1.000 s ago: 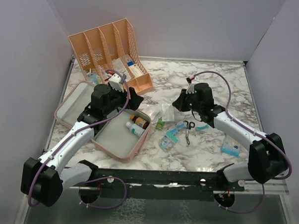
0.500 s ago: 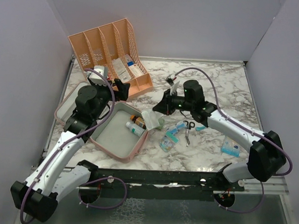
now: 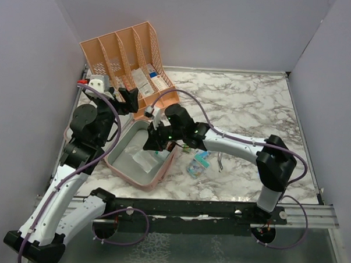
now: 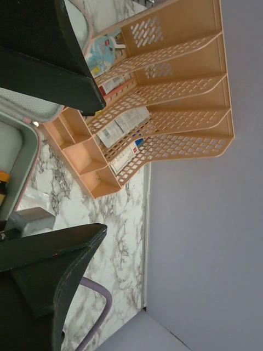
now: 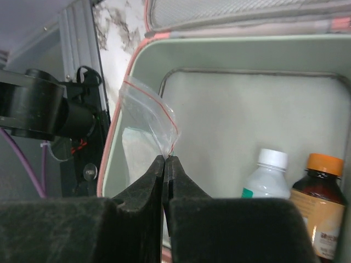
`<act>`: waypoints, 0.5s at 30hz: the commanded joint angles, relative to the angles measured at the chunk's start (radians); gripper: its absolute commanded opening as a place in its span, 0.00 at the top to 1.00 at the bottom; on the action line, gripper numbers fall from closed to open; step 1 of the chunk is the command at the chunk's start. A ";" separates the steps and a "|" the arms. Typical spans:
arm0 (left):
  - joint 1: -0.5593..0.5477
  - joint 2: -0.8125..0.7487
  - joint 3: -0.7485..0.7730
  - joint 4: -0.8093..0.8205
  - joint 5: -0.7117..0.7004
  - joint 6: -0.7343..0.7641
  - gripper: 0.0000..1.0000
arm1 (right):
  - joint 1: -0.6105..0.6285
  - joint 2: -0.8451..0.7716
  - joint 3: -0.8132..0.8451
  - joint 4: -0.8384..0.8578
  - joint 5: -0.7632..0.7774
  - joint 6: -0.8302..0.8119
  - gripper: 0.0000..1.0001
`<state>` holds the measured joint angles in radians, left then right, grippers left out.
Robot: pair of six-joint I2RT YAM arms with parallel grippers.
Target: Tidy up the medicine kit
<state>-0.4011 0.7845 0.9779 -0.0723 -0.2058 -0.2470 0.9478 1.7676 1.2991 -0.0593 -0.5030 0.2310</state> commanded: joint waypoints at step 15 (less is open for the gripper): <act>0.002 -0.004 -0.002 -0.037 -0.052 0.020 0.14 | 0.095 0.173 0.025 -0.025 0.164 -0.074 0.99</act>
<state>-0.4011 0.7773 0.9775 -0.1078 -0.2489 -0.2283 1.0313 1.8946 1.3113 -0.1181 -0.3912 0.1848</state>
